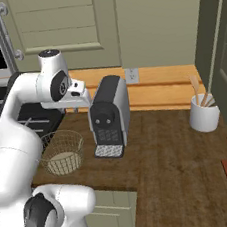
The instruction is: Open the cabinet, pick up the bread from the cabinet and place it in the basket. Then move the basket to the dining counter.
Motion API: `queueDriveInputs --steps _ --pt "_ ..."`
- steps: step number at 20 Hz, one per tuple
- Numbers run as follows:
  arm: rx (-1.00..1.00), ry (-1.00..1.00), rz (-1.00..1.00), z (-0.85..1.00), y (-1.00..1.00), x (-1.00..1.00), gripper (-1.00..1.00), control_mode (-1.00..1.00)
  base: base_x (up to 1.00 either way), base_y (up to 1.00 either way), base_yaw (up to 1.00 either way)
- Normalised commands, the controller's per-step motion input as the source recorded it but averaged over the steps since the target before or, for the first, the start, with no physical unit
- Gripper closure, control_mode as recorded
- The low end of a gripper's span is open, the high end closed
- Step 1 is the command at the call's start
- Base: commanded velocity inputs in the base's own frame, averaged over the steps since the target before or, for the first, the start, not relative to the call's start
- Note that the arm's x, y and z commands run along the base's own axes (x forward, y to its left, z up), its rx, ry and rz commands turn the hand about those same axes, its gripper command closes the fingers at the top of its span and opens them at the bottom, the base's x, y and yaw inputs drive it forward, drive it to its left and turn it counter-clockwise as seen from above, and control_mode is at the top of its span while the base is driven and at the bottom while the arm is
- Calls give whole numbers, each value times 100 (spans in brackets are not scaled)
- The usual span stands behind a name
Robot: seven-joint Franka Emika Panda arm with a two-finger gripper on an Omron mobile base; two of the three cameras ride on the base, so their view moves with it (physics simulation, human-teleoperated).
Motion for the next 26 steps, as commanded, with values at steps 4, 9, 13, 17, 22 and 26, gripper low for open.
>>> queueDriveInputs --steps 4,9,13,17,22,26 --pt "0 -11 0 0 -1 -34 -100 -100 0 0 0" --pt "7 -50 0 56 7 -69 -100 -100 0 0 0" --pt "18 -48 0 97 28 -37 -100 -100 0 0 0" --pt "16 -36 0 78 67 -26 -100 -100 0 0 0" --pt "16 -8 -4 85 78 0 -100 -100 0 0 0" --pt "19 0 -2 85 47 0 -100 -100 0 0 0"
